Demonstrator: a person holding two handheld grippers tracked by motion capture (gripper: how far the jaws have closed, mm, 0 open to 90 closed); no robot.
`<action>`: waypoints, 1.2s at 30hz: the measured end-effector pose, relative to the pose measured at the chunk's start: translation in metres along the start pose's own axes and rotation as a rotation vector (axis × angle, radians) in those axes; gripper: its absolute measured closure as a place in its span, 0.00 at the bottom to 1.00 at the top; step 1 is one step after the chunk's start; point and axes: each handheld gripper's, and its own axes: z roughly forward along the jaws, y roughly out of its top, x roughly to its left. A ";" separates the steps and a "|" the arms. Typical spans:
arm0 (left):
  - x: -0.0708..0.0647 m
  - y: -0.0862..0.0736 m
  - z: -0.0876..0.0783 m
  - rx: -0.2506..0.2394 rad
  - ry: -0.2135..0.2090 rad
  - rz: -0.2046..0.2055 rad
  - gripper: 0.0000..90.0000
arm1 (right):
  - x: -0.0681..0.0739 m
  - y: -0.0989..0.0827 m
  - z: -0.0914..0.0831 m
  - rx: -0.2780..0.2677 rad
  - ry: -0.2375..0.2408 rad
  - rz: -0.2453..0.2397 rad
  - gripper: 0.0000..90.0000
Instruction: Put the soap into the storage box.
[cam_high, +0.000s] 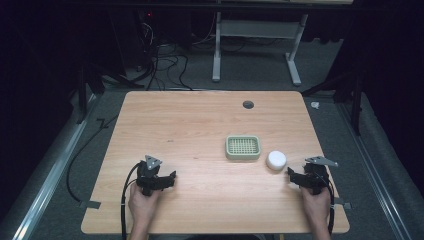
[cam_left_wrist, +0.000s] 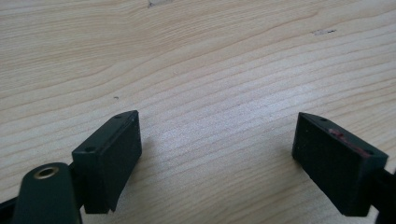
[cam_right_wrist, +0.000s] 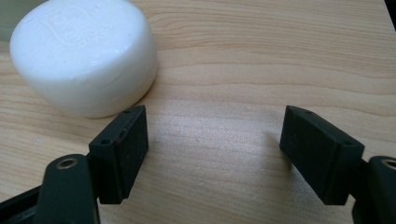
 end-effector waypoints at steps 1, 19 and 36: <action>0.000 0.000 0.000 0.000 0.000 0.000 0.18 | 0.000 0.000 0.000 0.000 0.000 0.000 0.27; 0.000 0.000 0.000 0.000 0.000 0.000 0.18 | 0.000 0.000 0.000 -0.001 -0.001 -0.001 0.27; 0.000 0.000 0.000 0.002 0.000 0.001 0.18 | 0.001 0.000 0.001 0.004 0.004 -0.004 0.24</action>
